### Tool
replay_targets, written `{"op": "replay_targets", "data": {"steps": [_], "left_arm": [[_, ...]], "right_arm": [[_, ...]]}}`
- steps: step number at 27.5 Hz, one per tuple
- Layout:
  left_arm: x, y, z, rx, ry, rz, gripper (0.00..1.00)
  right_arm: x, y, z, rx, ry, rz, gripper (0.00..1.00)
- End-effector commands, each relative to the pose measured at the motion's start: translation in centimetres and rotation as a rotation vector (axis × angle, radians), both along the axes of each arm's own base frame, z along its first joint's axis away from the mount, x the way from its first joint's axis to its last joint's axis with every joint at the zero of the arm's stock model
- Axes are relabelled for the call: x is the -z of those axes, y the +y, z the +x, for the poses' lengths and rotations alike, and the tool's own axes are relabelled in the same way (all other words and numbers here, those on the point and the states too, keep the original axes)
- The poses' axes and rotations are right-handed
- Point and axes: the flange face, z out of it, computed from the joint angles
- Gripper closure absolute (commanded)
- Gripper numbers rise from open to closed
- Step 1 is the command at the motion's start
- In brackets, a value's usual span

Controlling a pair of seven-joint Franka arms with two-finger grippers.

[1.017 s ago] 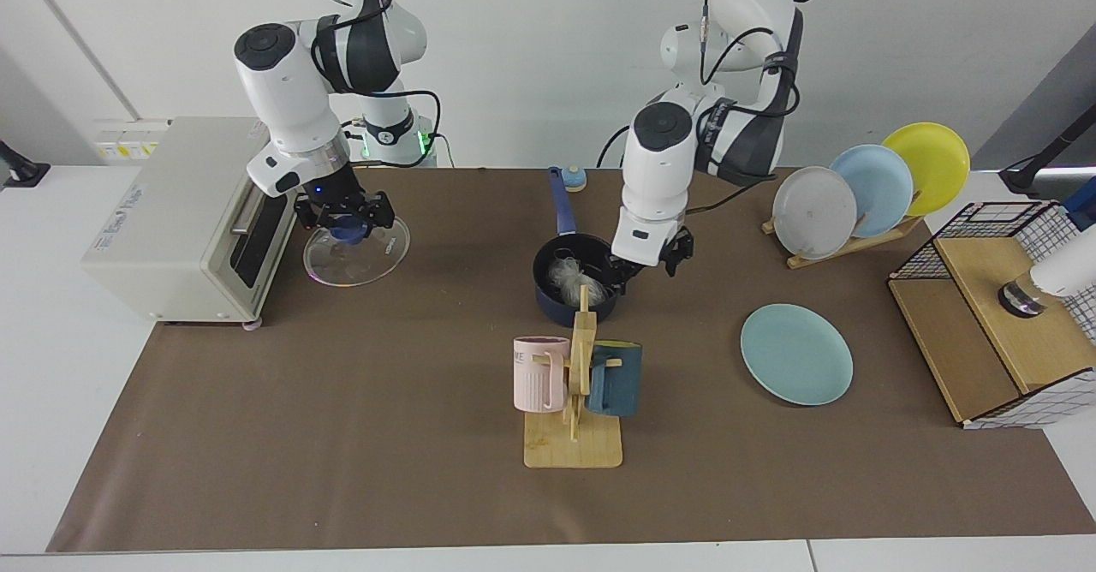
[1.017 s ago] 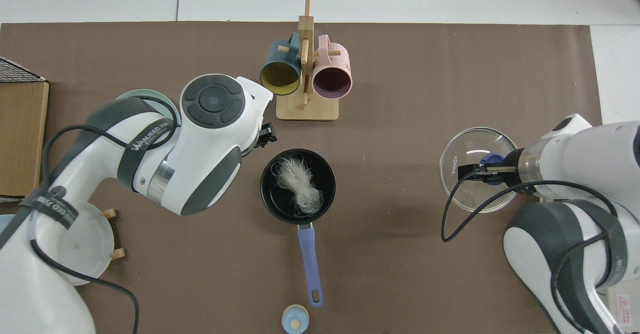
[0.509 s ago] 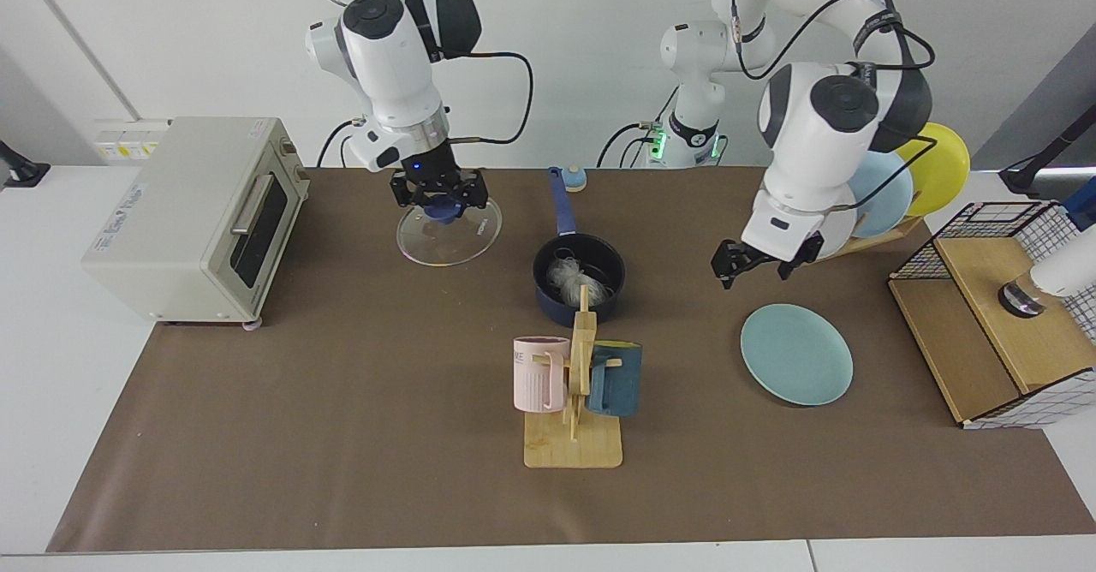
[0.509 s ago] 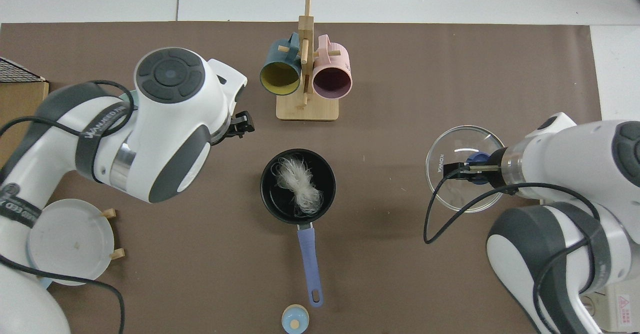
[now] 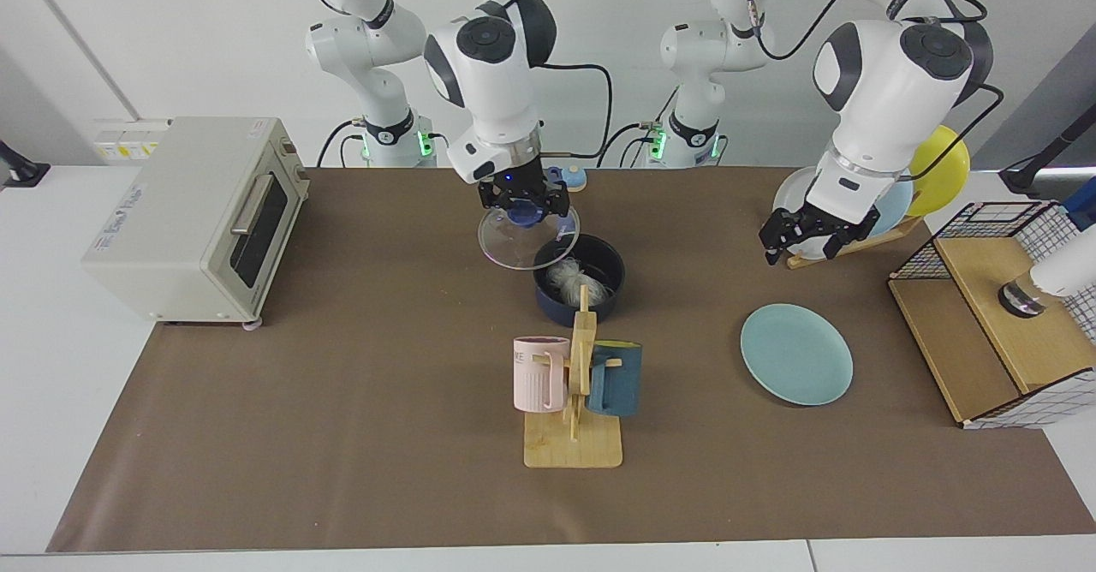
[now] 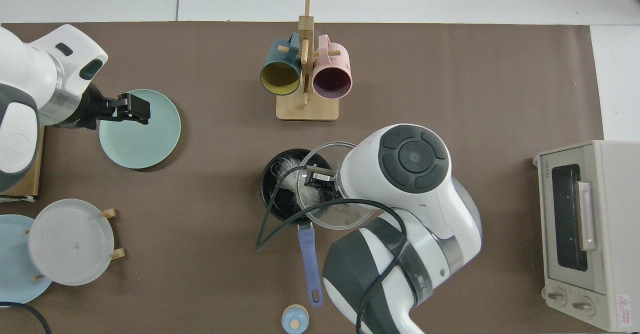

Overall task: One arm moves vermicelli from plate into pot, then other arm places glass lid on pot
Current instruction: 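Withdraw the left gripper while the right gripper carries the lid over the saucepan, then lower the glass lid onto the saucepan with the right gripper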

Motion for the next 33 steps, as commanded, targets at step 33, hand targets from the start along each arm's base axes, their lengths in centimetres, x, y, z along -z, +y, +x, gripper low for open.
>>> {"op": "replay_targets", "data": {"steps": [33], "left_arm": [[-4.1,-2.9,-2.6,0.060,-0.035,-0.013,0.00]], "right_arm": [[7.5,9.4,2.8,0.028,-0.054,-0.042,1.00]]}}
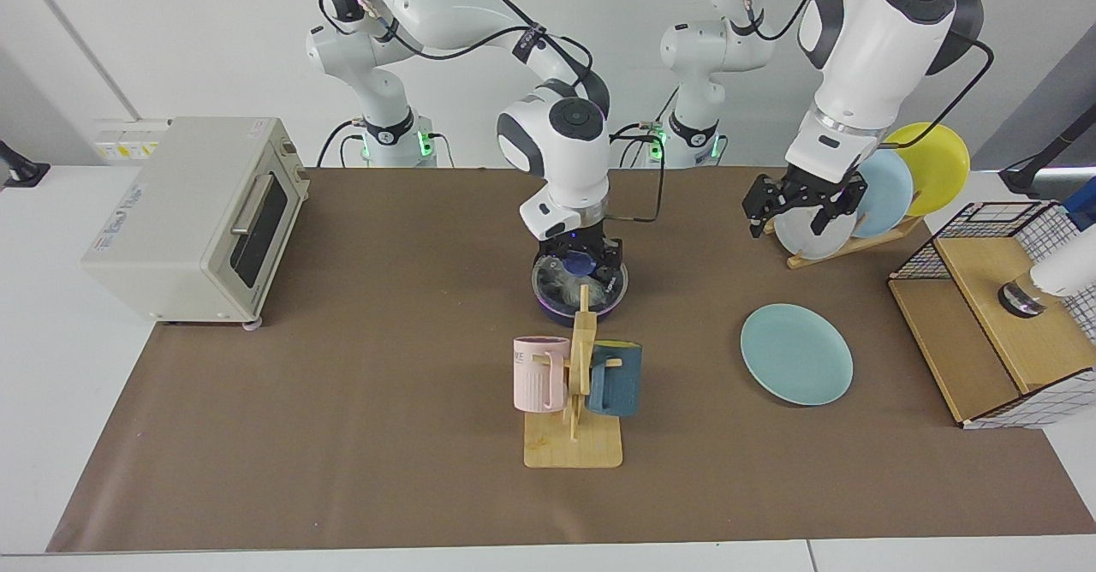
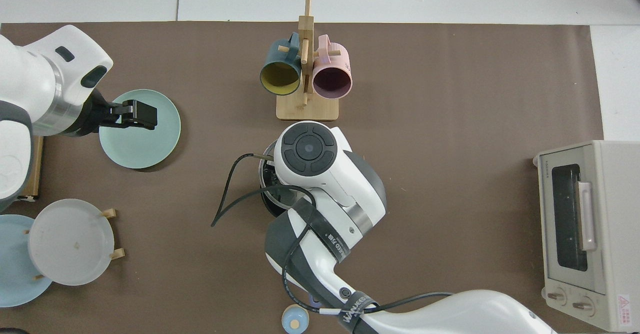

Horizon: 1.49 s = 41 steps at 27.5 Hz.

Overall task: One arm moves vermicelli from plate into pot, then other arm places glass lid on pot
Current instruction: 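Lower the glass lid onto the saucepan with the right gripper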

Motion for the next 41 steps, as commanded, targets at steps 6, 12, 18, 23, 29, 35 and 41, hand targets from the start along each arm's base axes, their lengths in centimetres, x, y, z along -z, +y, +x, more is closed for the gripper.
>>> {"op": "replay_targets", "data": {"steps": [6,12,18,23,29,35,41], "left_arm": [[-0.2,0.2,-0.3,0.005,0.008,-0.010,0.00],[-0.4,0.6,-0.5,-0.002,0.008,-0.009,0.00],[-0.6,1.4,-0.2,-0.018,-0.003,-0.010,0.00],[-0.5,1.3,-0.3,-0.022,0.005,-0.009,0.00],[-0.4,1.3,-0.5,-0.024,0.017,-0.007,0.00],[-0.4,1.5,-0.4,-0.027,0.015,-0.006,0.00],[-0.4,1.6,-0.4,-0.028,0.015,-0.003,0.00]], "right_arm": [[-0.6,0.8,-0.4,-0.004,-0.018,-0.011,1.00],[-0.2,0.8,-0.8,-0.029,-0.008,-0.030,1.00],[-0.2,0.7,-1.3,-0.069,0.016,-0.054,1.00],[-0.1,0.9,-1.6,-0.074,0.022,-0.059,1.00],[0.0,1.1,-1.8,-0.080,0.024,-0.057,1.00],[0.8,0.9,-2.4,-0.086,0.038,-0.070,1.00],[0.8,0.7,-2.5,-0.099,0.038,-0.073,1.00]]}}
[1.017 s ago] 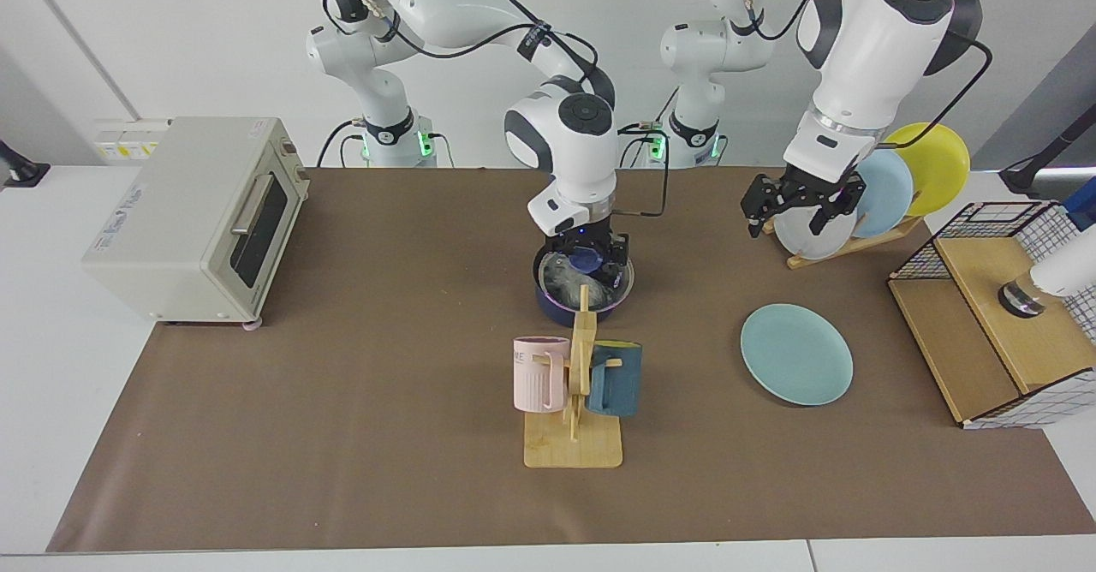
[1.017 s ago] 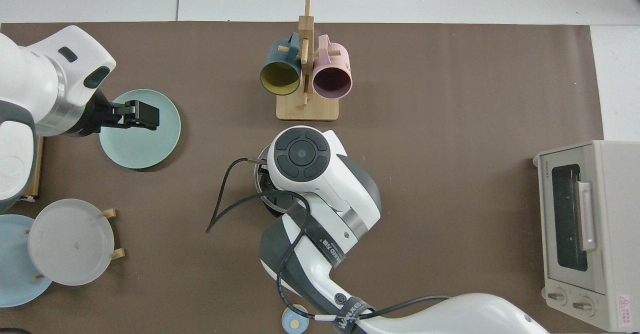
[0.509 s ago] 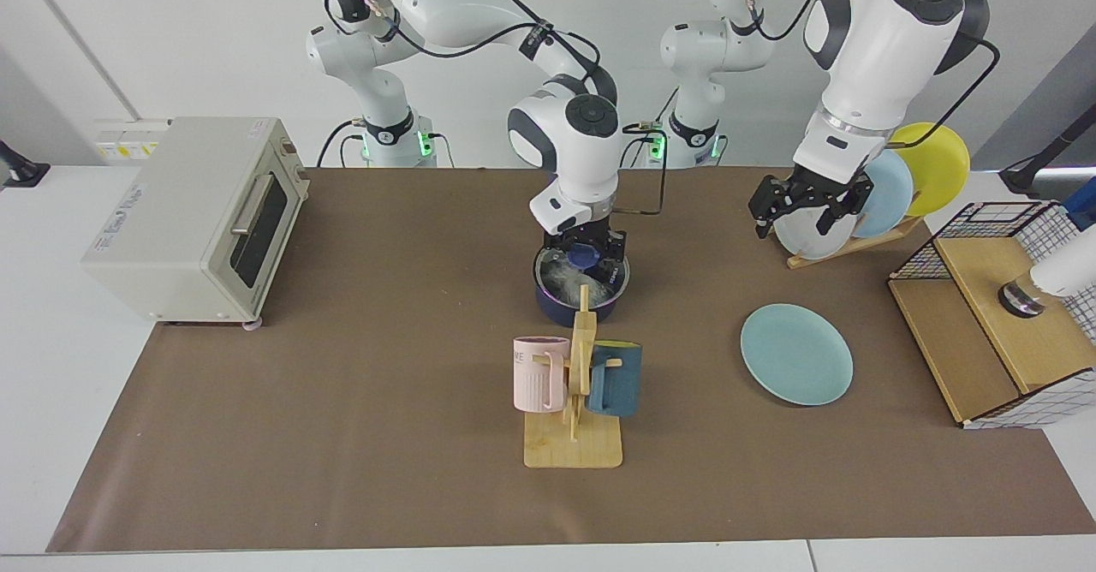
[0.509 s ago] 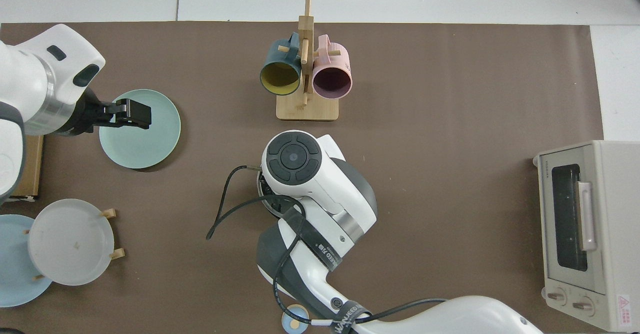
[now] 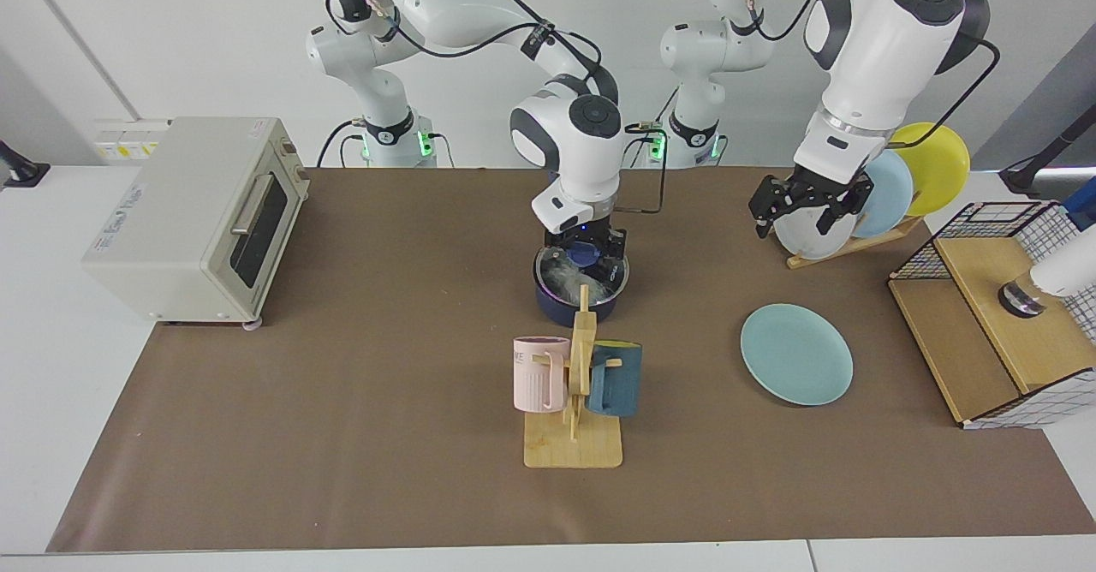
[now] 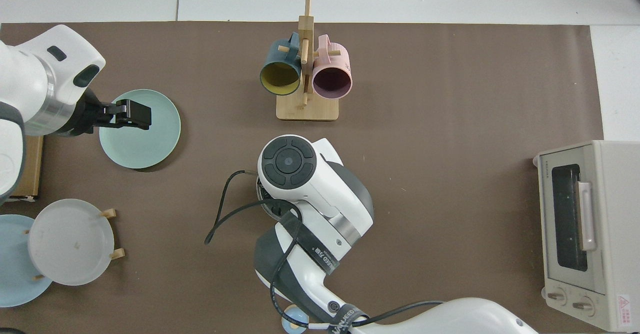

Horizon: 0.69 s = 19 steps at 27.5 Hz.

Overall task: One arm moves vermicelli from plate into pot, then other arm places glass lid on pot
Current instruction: 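Lower the glass lid onto the saucepan with the right gripper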

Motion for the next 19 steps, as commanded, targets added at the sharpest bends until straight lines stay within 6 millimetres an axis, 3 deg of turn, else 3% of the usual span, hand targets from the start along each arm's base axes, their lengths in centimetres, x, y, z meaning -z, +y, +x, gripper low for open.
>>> {"op": "replay_targets", "data": {"steps": [1,19], "left_arm": [[-0.52,0.44,-0.55,-0.007,0.009,-0.004,0.00],[-0.41,0.91,-0.46,-0.013,0.011,-0.001,0.00]], "right_arm": [[-0.07,-0.49,-0.56,-0.035,0.000,-0.018,1.00],[-0.22,-0.40,-1.18,-0.044,0.005,-0.023,1.00]]}}
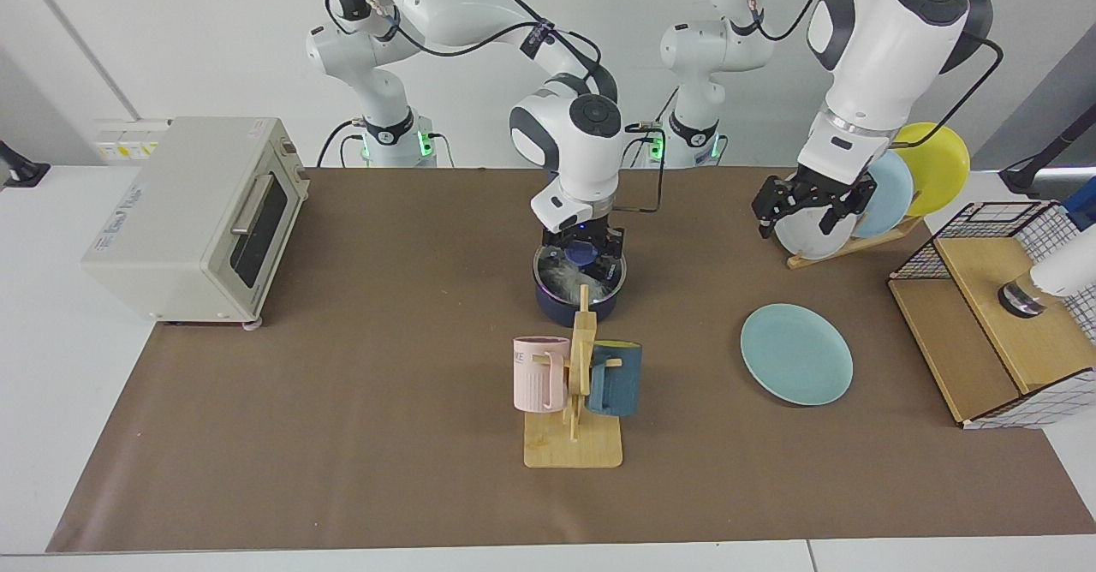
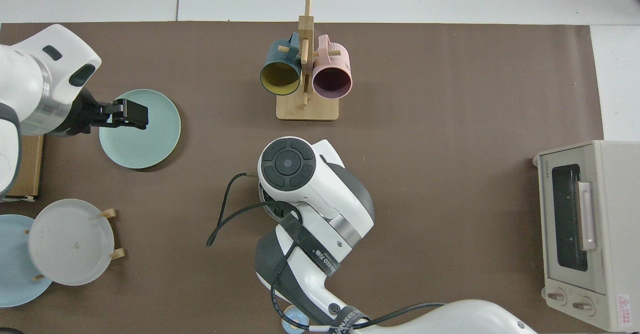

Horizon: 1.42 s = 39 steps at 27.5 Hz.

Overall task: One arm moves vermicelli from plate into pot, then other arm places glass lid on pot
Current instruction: 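Lower the glass lid onto the saucepan with the right gripper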

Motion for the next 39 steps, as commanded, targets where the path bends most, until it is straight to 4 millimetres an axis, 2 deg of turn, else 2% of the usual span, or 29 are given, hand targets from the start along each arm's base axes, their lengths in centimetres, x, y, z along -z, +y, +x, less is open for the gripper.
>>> {"op": "replay_targets", "data": {"steps": [1,7,14,15,17,18,19,25,28,36,39], "left_arm": [[-0.4,0.5,-0.5,-0.006,0.011,-0.003,0.00],[-0.4,0.3,-0.5,-0.003,0.011,-0.001,0.00],[-0.4,0.3,-0.5,-0.003,0.011,-0.001,0.00],[-0.4,0.3,-0.5,-0.003,0.011,-0.001,0.00],[-0.4,0.3,-0.5,-0.003,0.011,-0.001,0.00],[-0.4,0.3,-0.5,-0.003,0.011,-0.001,0.00],[-0.4,0.3,-0.5,-0.003,0.011,-0.001,0.00],[-0.4,0.4,-0.5,-0.004,0.011,-0.001,0.00],[-0.4,0.3,-0.5,-0.003,0.011,-0.001,0.00],[-0.4,0.4,-0.5,-0.004,0.011,-0.003,0.00],[-0.4,0.4,-0.5,-0.004,0.012,-0.001,0.00]], "right_arm": [[-0.3,-0.2,-0.9,-0.032,0.000,-0.007,1.00],[0.5,-0.7,-0.9,-0.027,0.008,-0.011,1.00],[0.5,-0.9,-0.6,-0.043,0.005,0.002,1.00],[0.5,-1.0,-0.6,-0.039,0.008,0.006,0.93],[0.5,-1.2,-0.3,-0.032,0.008,0.008,0.58],[0.5,-1.1,-0.4,-0.036,0.007,0.008,0.37],[0.4,-1.1,-0.3,-0.039,0.004,0.008,0.00],[-0.2,-0.7,-0.3,-0.104,-0.016,0.008,0.00],[-1.0,-0.7,0.1,-0.100,-0.027,0.018,0.00],[-4.9,-0.6,1.0,-0.096,-0.033,0.027,0.00],[-6.1,-1.4,1.7,-0.078,-0.029,0.034,0.00]]}}
